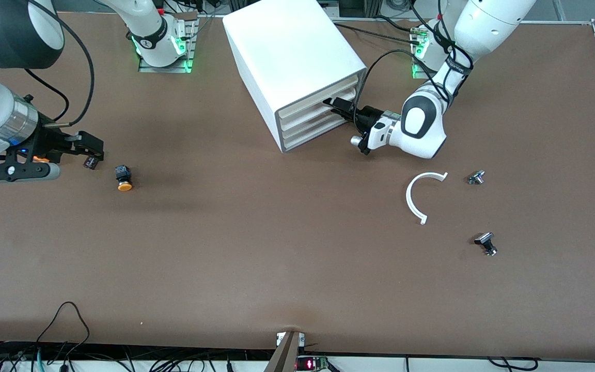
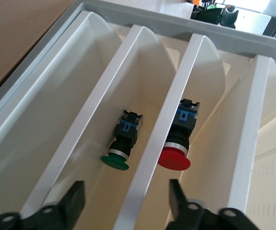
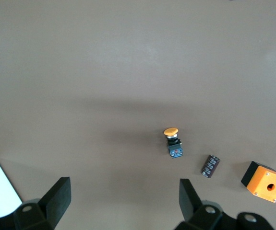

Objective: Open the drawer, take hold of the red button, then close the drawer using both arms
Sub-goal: 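Pull the drawer open with the left gripper while the right gripper approaches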

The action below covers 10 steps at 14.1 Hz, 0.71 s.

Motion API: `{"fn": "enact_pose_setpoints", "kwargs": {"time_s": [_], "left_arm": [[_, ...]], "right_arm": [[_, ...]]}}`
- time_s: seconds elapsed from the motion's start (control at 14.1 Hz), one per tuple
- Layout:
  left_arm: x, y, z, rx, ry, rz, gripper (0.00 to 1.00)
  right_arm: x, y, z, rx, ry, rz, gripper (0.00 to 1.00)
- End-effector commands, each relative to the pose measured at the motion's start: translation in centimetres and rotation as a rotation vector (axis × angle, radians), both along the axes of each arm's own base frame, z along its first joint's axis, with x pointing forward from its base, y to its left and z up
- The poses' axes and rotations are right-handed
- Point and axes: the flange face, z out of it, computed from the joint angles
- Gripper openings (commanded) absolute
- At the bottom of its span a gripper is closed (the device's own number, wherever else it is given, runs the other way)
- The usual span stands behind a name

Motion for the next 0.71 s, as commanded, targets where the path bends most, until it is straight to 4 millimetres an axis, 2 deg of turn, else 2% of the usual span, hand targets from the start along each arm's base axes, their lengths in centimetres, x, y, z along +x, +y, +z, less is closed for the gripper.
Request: {"fn": "enact_pose_setpoints", "kwargs": {"time_s": [0.0,0.07,0.28,0.64], "left_arm": [[-0.6,-0.9,-0.3,-0.002,-0.028,0.001,0.16],[-0.7,-1.0,-0.5,0.006,-0.030,0.001,0.01],[-0.5,-0.8,-0.8,0.032,-0.028,0.011,0.00],[3.7,2.9,-0.5,0.085,-0.085,0.111,0.00]], "right_arm": [[0.6,1.6,-3.1,-0.008,0.070,0.024,1.00],[0.5,1.6,-3.3,-0.009,0.077,0.024,1.00],[0.2,2.3,-3.1,-0.012,0.096,0.042,1.00],[-0.2,4.0,-2.9,-0.009,0.099,0.109,1.00]]}}
